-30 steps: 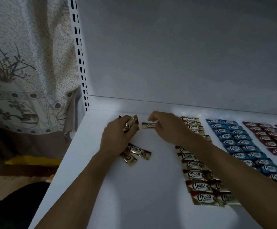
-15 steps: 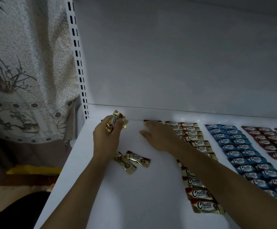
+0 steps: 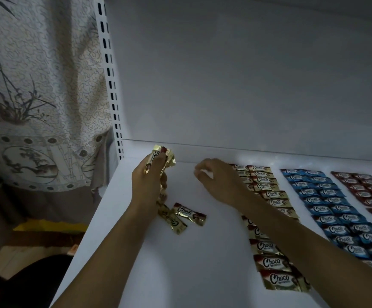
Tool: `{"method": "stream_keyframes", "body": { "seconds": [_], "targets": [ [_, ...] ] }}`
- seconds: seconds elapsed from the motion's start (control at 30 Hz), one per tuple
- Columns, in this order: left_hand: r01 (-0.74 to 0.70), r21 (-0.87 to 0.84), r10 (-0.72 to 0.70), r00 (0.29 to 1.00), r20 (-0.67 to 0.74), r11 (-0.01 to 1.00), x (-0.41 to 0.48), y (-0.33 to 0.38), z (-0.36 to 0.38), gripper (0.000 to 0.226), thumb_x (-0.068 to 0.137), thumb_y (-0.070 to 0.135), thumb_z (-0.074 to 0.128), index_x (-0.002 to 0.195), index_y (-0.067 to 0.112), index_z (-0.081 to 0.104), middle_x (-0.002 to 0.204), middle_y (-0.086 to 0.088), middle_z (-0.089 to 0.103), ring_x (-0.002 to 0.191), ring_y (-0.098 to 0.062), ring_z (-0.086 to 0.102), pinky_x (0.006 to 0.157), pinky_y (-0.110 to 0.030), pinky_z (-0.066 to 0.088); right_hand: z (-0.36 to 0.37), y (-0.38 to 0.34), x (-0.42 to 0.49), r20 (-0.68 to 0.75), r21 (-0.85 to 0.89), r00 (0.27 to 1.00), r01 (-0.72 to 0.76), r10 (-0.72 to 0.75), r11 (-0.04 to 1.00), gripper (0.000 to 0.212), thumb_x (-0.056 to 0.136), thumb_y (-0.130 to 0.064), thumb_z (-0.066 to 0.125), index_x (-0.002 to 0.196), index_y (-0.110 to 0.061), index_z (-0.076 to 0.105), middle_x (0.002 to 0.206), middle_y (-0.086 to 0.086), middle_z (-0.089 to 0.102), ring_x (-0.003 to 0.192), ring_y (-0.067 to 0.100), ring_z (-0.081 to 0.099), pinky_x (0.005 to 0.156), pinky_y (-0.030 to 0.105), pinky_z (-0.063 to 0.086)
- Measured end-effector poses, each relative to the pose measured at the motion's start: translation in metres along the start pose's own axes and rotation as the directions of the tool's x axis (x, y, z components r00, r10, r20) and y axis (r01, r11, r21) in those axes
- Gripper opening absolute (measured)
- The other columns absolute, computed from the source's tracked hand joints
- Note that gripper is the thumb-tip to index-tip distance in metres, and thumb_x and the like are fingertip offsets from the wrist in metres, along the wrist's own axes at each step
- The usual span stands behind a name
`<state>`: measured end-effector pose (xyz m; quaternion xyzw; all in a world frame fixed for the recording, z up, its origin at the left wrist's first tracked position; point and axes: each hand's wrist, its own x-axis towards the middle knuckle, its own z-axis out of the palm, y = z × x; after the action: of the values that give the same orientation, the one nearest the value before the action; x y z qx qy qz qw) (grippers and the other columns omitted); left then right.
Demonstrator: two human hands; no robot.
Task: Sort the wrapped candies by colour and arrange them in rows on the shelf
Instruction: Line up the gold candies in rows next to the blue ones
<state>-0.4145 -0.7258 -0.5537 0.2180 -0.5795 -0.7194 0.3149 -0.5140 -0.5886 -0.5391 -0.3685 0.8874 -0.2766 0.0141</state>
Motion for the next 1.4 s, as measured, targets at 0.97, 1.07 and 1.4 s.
{"method": "stream_keyframes", "body": {
  "seconds": [0.97,1.07,1.4],
  "targets": [
    [0.457,-0.629,-0.405,0.883,0.237,0.628,0.007,-0.003,-0.017,0.032,0.091,0.046,0.054,0.071,0.022,0.055,0.040,0.010,0.033,0.034,-0.005,0.027,0.035,-0.016,0.028,0.022,-0.070,-0.041,0.320,0.577,0.945,-0.248,0.064,0.778,0.013,0.085,-0.013,0.067,0.089,0.000,0.069,0.072,0.016,0.060,0.052,0.017,0.047,0.046,0.021,0.035],
    [0.436,-0.633,-0.423,0.888,0.183,0.640,0.006,-0.003,-0.018,0.025,0.090,0.045,0.057,0.081,0.022,0.060,0.045,0.010,0.040,0.035,-0.004,0.030,0.038,-0.015,0.031,0.024,-0.073,-0.042,0.333,0.623,0.939,-0.286,0.084,0.728,0.008,0.085,-0.015,0.068,0.085,-0.007,0.071,0.064,0.001,0.064,0.054,0.012,0.054,0.047,0.017,0.039],
    [0.312,-0.572,-0.320,0.943,0.090,0.759,0.007,-0.002,-0.015,0.011,0.095,0.029,0.053,0.087,0.026,0.061,0.068,0.007,0.056,0.042,-0.004,0.041,0.038,-0.016,0.030,0.010,-0.072,-0.024,0.120,0.732,0.958,-0.262,0.261,0.628,0.016,0.085,-0.016,0.067,0.088,0.000,0.070,0.072,0.009,0.062,0.055,0.008,0.054,0.049,0.017,0.040]
  ]
}}
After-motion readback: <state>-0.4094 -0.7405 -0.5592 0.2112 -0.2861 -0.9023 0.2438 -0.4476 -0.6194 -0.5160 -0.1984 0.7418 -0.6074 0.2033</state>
